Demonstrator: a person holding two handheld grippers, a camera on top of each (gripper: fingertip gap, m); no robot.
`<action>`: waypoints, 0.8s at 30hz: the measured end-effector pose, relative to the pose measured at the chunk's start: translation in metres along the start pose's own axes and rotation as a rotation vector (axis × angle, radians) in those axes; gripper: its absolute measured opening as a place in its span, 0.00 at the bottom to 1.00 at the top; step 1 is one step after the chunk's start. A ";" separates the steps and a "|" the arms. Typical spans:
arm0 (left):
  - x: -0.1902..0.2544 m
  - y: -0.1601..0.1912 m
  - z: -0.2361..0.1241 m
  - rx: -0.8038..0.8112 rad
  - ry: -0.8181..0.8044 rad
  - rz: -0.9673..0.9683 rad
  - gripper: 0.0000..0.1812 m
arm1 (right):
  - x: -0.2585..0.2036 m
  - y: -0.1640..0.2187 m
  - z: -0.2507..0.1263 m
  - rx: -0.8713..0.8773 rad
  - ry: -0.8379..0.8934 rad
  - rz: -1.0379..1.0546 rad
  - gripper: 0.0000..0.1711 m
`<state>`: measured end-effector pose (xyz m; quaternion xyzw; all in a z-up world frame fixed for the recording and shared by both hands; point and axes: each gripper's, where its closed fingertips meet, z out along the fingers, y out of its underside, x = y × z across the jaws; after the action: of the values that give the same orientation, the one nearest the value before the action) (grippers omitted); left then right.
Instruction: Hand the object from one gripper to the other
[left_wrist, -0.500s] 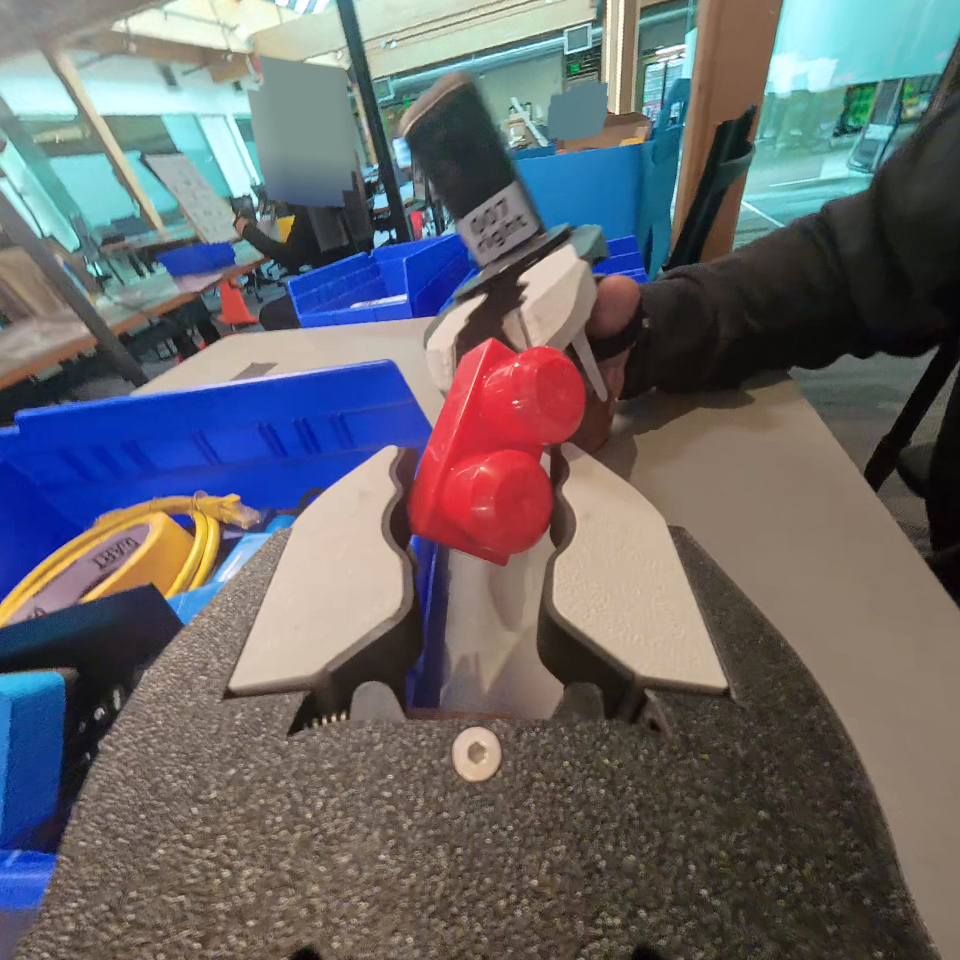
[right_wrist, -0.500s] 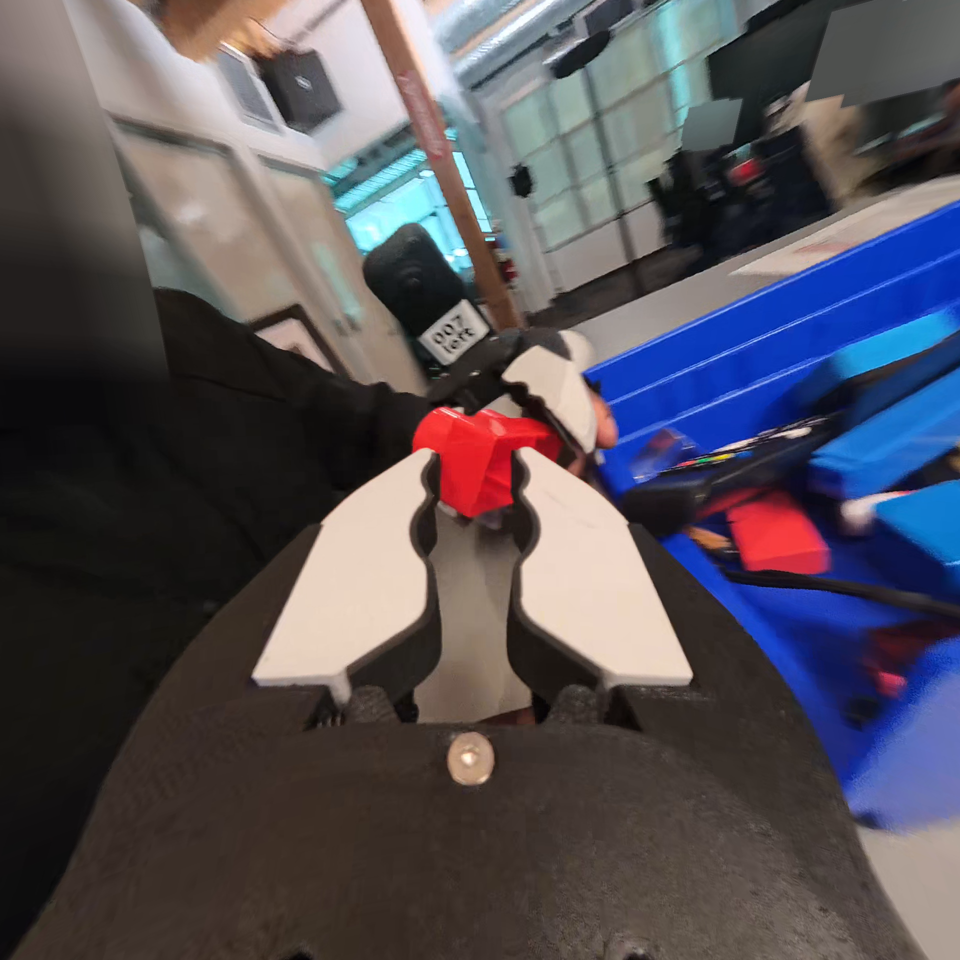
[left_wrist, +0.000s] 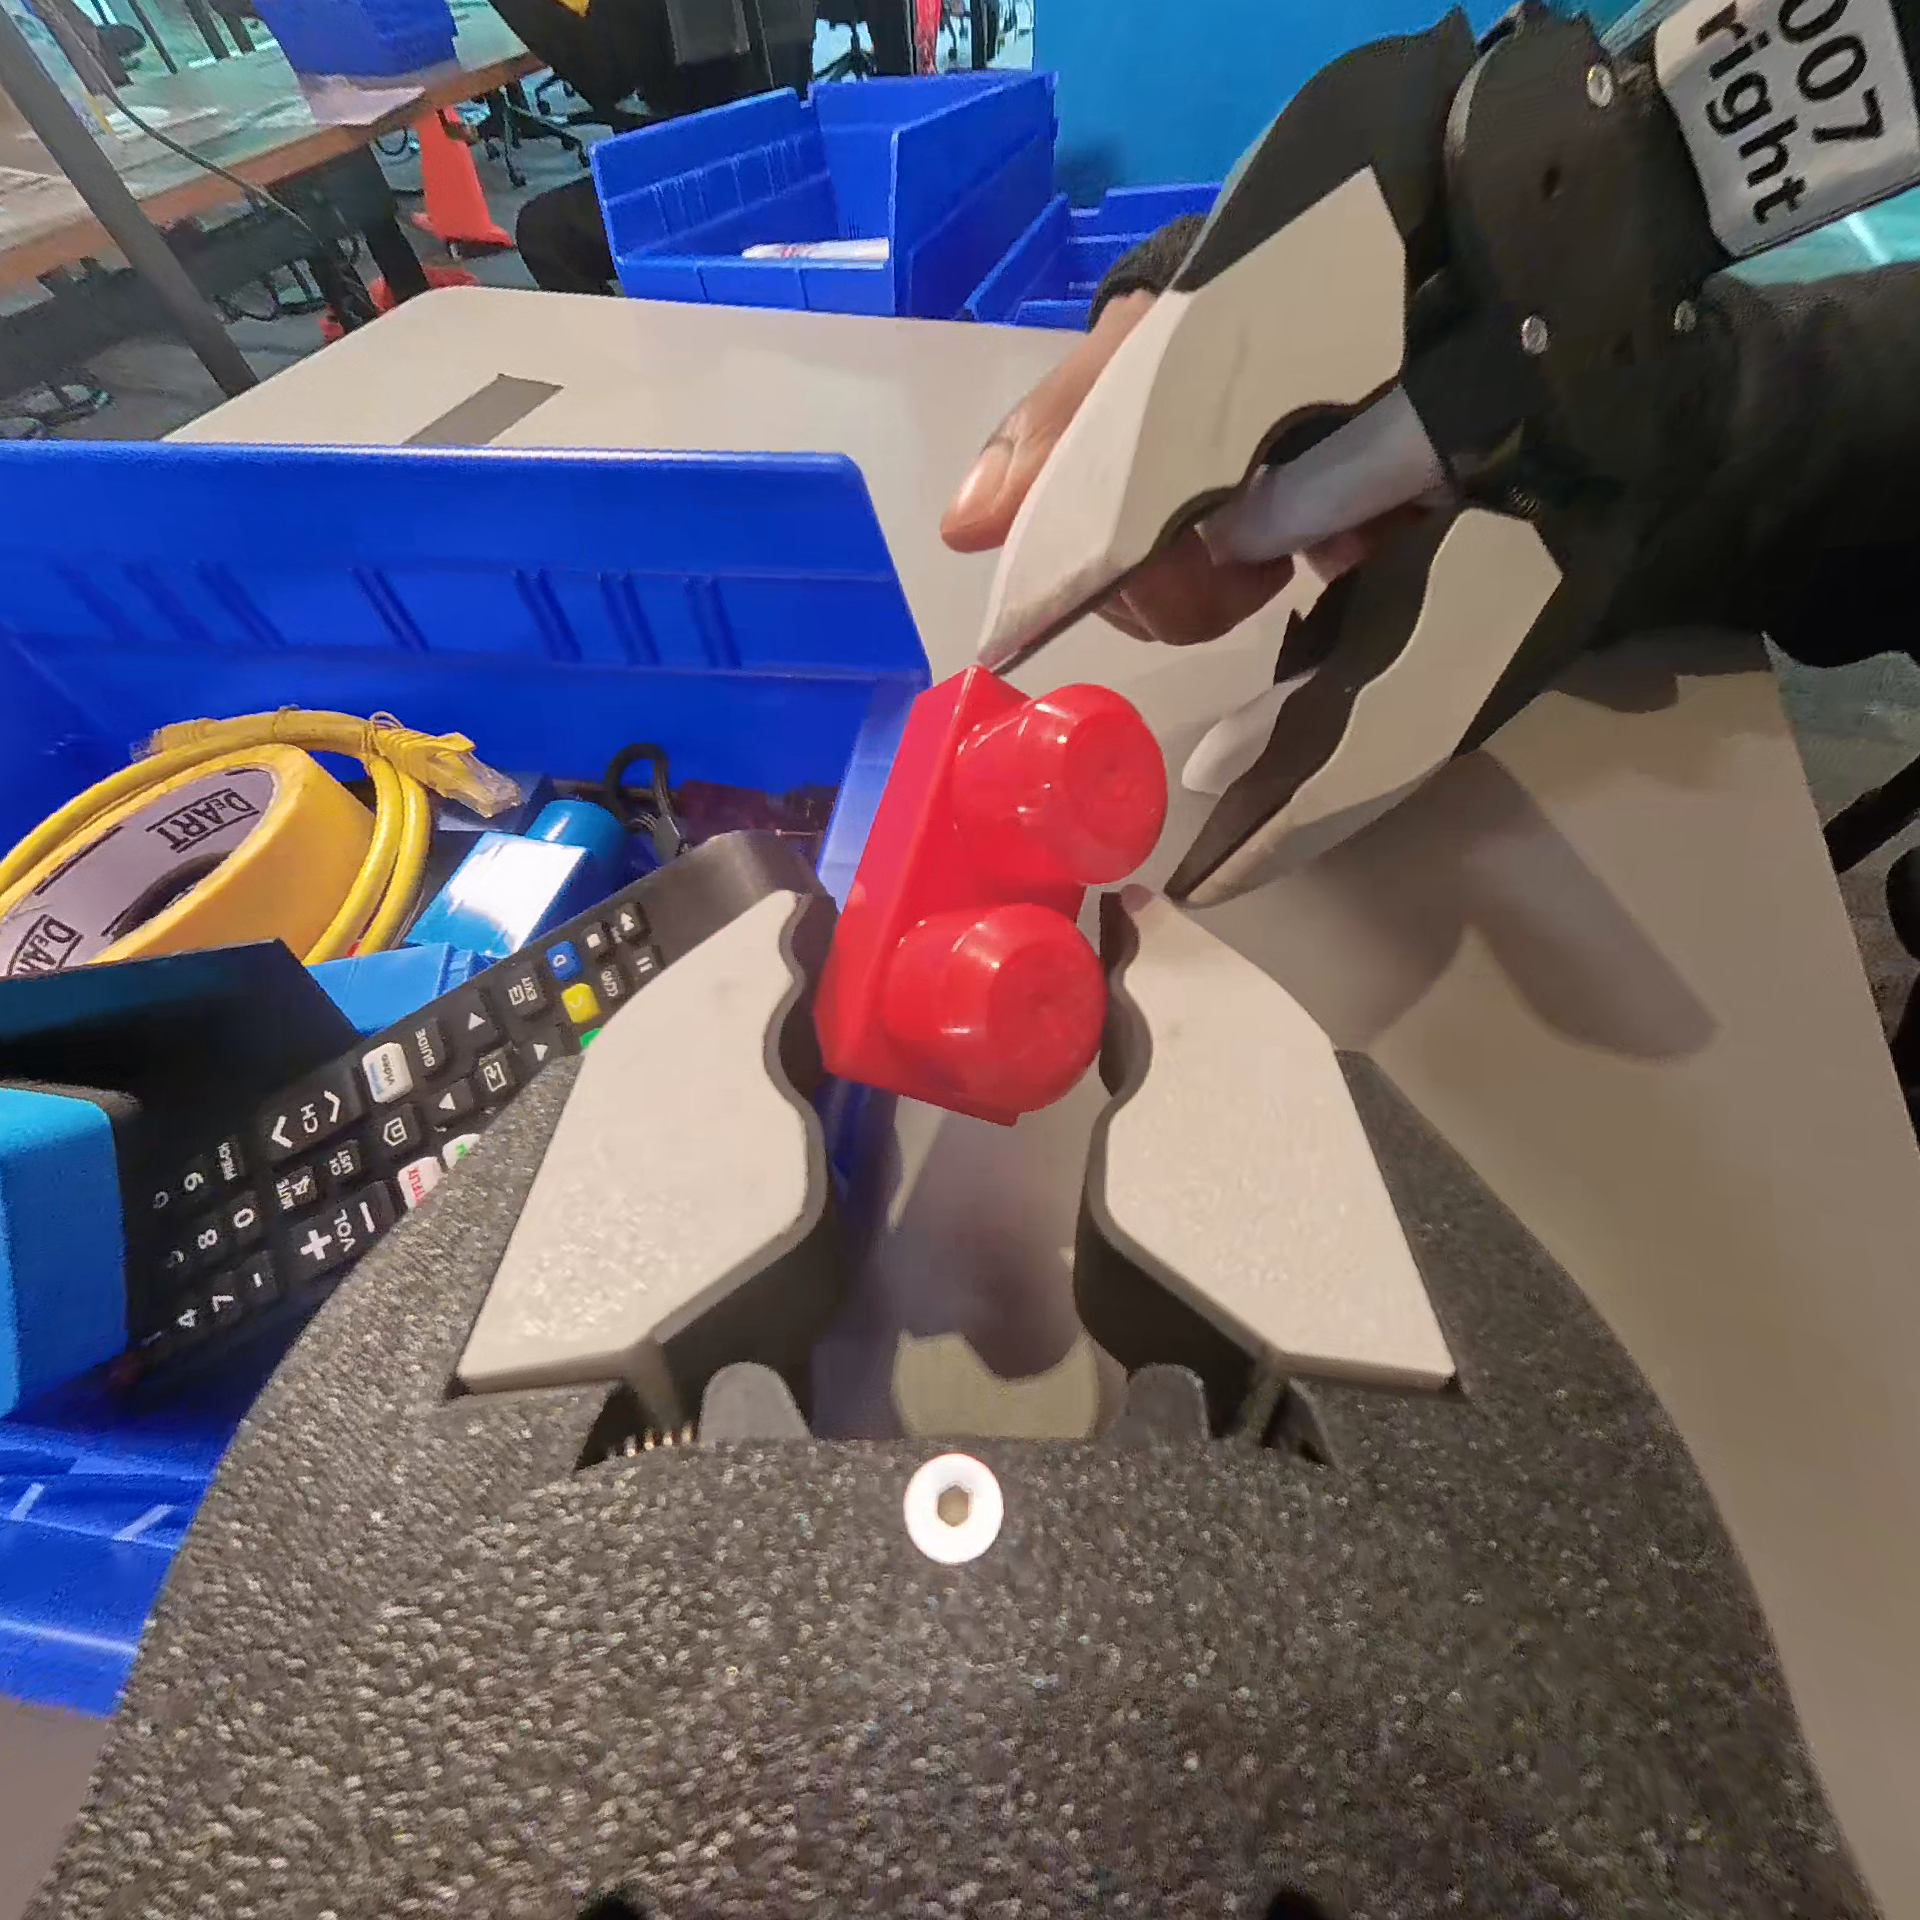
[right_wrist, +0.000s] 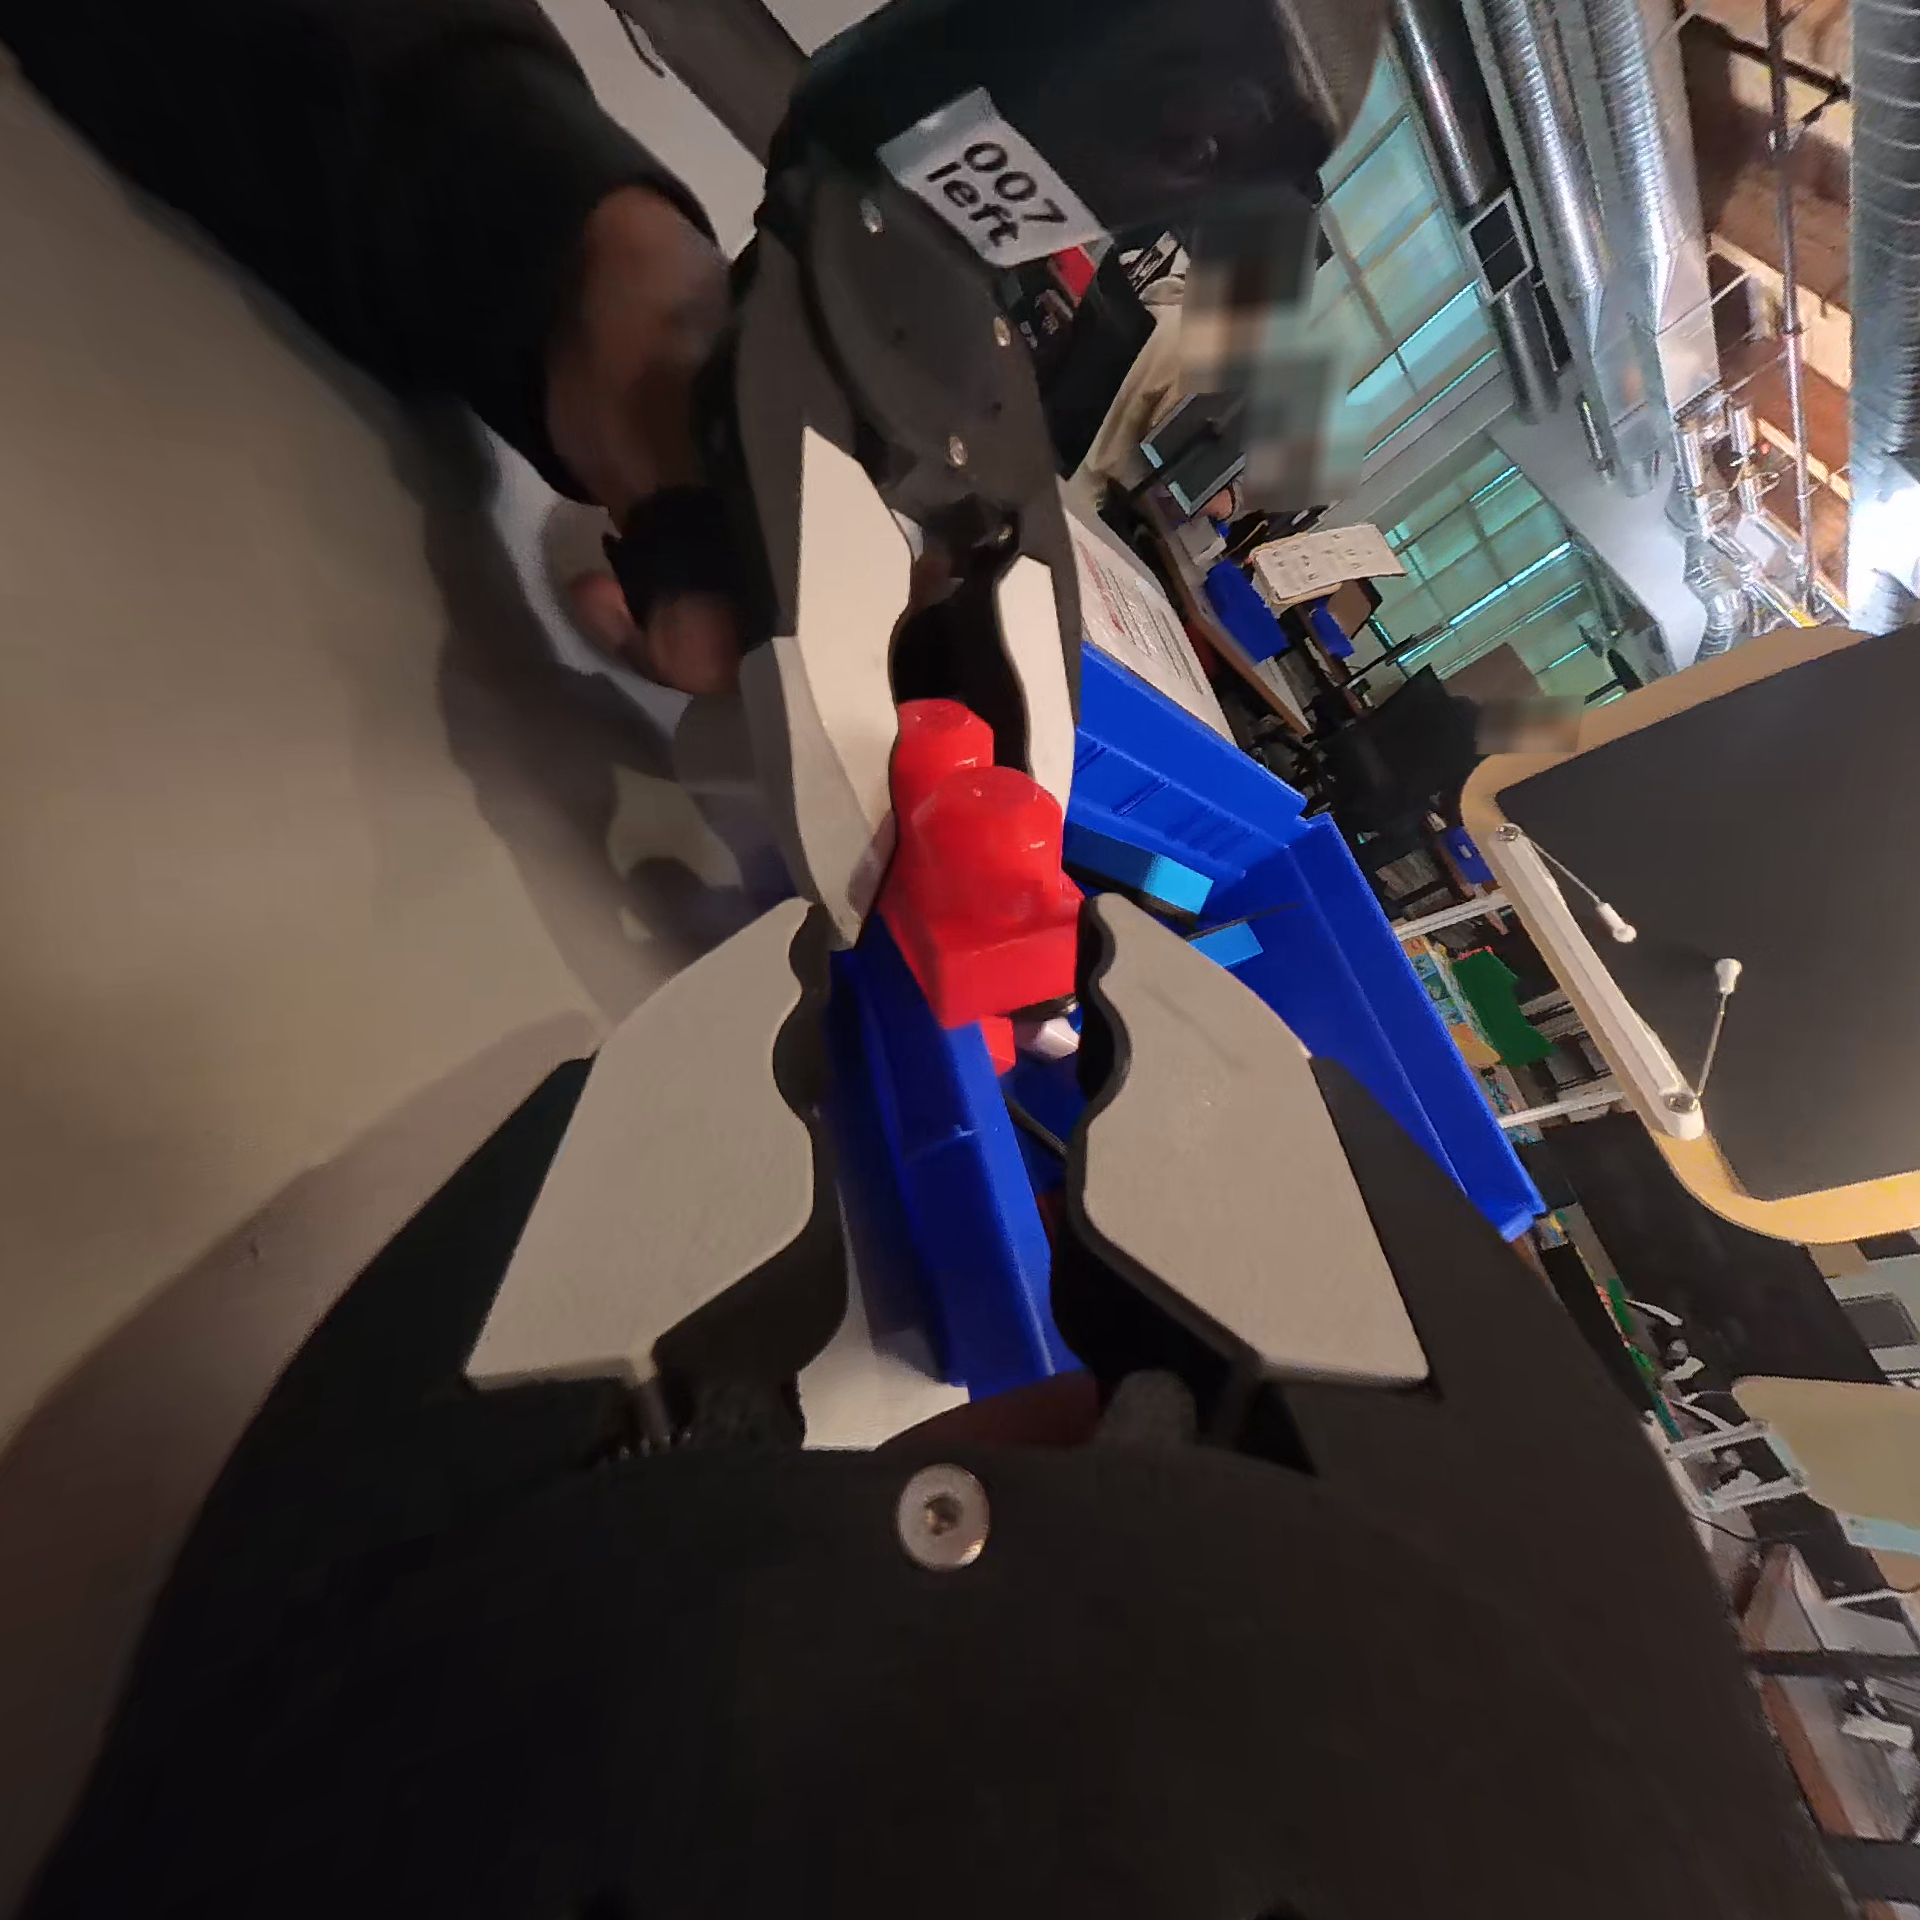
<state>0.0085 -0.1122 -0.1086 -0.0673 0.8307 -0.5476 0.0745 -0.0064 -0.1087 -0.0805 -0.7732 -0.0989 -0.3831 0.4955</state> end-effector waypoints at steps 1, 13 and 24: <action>0.001 0.001 0.000 -0.014 0.002 0.007 0.29 | -0.001 -0.002 0.000 0.010 -0.001 -0.002 0.26; 0.014 0.018 0.005 -0.148 0.030 0.106 0.28 | -0.015 -0.005 0.008 -0.035 -0.082 -0.074 0.19; 0.010 0.010 0.000 -0.070 0.068 0.009 0.28 | -0.003 -0.004 0.009 0.026 -0.093 0.183 0.16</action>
<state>-0.0011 -0.1104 -0.1180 -0.0476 0.8518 -0.5197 0.0463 -0.0064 -0.0980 -0.0819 -0.7893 -0.0556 -0.2987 0.5335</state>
